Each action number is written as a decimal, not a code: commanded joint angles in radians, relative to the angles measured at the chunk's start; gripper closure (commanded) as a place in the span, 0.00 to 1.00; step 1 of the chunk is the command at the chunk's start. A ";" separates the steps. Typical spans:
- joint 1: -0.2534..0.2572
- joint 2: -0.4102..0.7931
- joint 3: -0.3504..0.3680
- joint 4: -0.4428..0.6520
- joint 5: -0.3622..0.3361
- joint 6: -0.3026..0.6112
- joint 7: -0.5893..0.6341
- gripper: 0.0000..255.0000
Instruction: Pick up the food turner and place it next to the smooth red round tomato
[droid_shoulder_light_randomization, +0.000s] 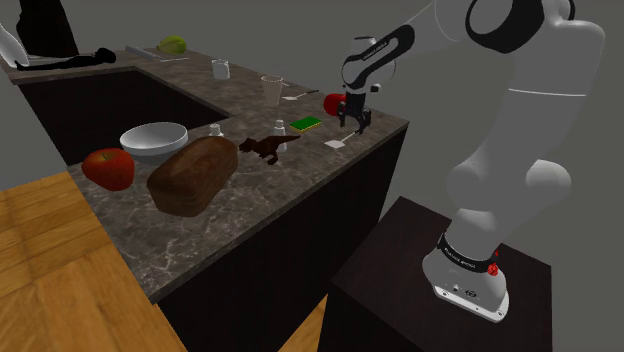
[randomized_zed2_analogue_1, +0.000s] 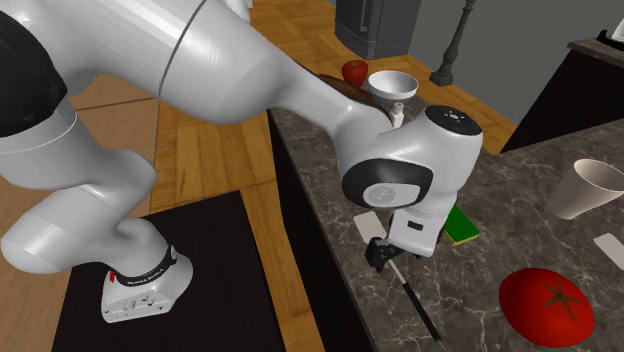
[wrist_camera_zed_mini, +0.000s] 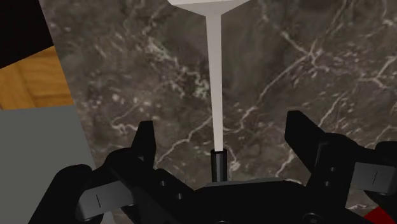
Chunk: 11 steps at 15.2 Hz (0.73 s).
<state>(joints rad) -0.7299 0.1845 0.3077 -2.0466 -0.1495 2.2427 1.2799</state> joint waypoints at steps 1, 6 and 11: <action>-0.002 -0.029 0.004 0.017 0.015 -0.044 -0.011 0.00; -0.003 -0.058 0.007 0.044 0.030 -0.098 -0.020 0.00; -0.003 -0.058 0.007 0.044 0.030 -0.098 -0.020 0.00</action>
